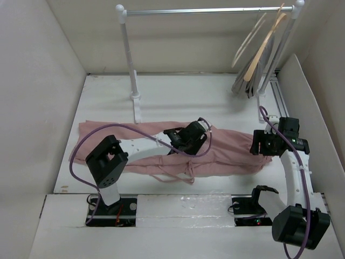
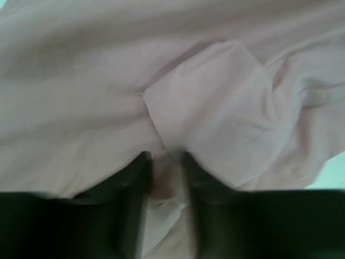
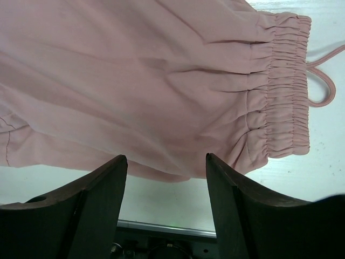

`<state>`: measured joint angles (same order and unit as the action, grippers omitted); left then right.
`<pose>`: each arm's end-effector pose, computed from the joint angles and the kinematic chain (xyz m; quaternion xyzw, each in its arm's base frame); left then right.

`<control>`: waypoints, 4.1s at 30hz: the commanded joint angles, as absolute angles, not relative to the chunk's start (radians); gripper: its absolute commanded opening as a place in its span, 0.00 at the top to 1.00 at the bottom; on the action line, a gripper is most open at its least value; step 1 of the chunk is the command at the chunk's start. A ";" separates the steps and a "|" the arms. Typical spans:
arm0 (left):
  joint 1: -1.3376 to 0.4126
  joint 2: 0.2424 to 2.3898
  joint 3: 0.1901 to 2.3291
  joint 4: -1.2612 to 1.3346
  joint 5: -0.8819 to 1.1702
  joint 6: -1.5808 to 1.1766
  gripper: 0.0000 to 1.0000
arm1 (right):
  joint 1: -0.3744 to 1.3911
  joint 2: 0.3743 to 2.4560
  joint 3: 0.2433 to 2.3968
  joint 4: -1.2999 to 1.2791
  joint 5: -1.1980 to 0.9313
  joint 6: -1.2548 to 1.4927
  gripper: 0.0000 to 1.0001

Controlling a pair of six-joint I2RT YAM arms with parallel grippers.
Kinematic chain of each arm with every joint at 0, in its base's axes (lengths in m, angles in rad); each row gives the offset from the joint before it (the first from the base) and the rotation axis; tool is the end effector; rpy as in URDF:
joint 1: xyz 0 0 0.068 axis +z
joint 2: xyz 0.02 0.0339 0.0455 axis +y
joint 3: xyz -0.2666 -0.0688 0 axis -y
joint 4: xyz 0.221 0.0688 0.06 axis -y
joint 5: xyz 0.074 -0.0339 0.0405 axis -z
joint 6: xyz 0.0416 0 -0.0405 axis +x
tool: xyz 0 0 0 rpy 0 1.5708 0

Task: Place the trousers on the hanger
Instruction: Fold the trousers

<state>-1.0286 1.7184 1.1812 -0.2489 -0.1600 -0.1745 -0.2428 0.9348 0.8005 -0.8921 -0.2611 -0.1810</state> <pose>0.1920 -0.3059 0.2342 0.3537 0.8510 -0.1548 0.3560 0.1461 -0.0251 0.2602 -0.0055 0.9556 0.0665 0.2870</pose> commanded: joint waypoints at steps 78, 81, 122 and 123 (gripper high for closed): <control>0.114 1.203 0.551 -0.190 0.443 -0.615 0.36 | -0.554 1.196 0.493 -0.224 -0.416 0.155 0.00; 0.114 1.195 0.549 -0.181 0.453 -0.612 0.37 | -0.554 1.200 0.436 -0.174 -0.399 0.204 0.00; -0.312 1.249 1.410 -0.573 0.102 -0.496 0.34 | 0.242 1.012 1.342 -0.583 -0.061 0.088 0.95; -0.311 1.249 1.411 -0.574 0.103 -0.495 0.34 | 0.318 1.032 1.342 -0.583 -0.060 0.089 0.95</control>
